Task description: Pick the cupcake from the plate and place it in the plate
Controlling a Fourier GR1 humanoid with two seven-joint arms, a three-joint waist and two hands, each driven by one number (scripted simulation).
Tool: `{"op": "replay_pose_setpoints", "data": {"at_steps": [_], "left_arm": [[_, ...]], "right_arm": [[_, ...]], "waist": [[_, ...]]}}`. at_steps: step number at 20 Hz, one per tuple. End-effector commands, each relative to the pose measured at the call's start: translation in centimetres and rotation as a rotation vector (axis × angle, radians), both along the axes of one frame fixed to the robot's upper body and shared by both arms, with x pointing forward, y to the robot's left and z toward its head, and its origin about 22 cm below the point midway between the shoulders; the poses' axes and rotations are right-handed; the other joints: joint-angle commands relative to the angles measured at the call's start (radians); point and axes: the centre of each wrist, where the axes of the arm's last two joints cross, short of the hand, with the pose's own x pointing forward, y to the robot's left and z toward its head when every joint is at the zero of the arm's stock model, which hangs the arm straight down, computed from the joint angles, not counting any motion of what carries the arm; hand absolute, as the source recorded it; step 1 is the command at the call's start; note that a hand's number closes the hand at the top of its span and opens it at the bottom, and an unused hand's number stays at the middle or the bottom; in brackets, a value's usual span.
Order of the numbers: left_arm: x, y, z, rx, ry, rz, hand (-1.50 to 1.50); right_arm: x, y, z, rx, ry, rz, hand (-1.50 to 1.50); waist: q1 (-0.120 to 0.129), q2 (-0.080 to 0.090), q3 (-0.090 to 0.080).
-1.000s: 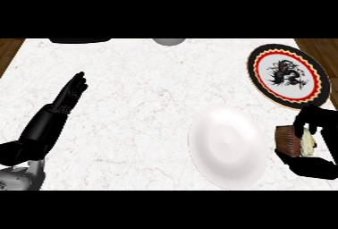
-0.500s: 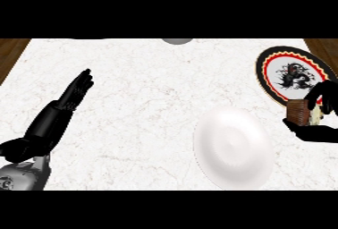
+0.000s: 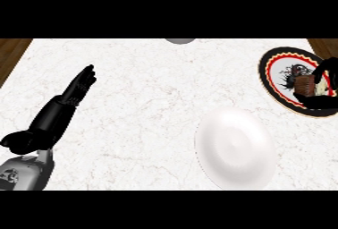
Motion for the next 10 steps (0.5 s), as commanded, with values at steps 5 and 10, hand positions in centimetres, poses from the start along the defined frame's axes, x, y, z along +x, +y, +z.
{"op": "replay_pose_setpoints", "data": {"at_steps": [5, 10], "left_arm": [[0.2, -0.2, 0.8, 0.008, -0.010, -0.023, 0.00], [0.6, -0.4, -0.4, 0.002, -0.004, -0.034, 0.00]], "right_arm": [[1.2, -3.3, -4.9, 0.058, 0.265, -0.165, -1.50], [3.2, -3.2, -4.8, 0.081, 0.245, -0.117, -1.50]], "waist": [[0.023, 0.009, 0.002], [0.034, 0.016, 0.003]]}}
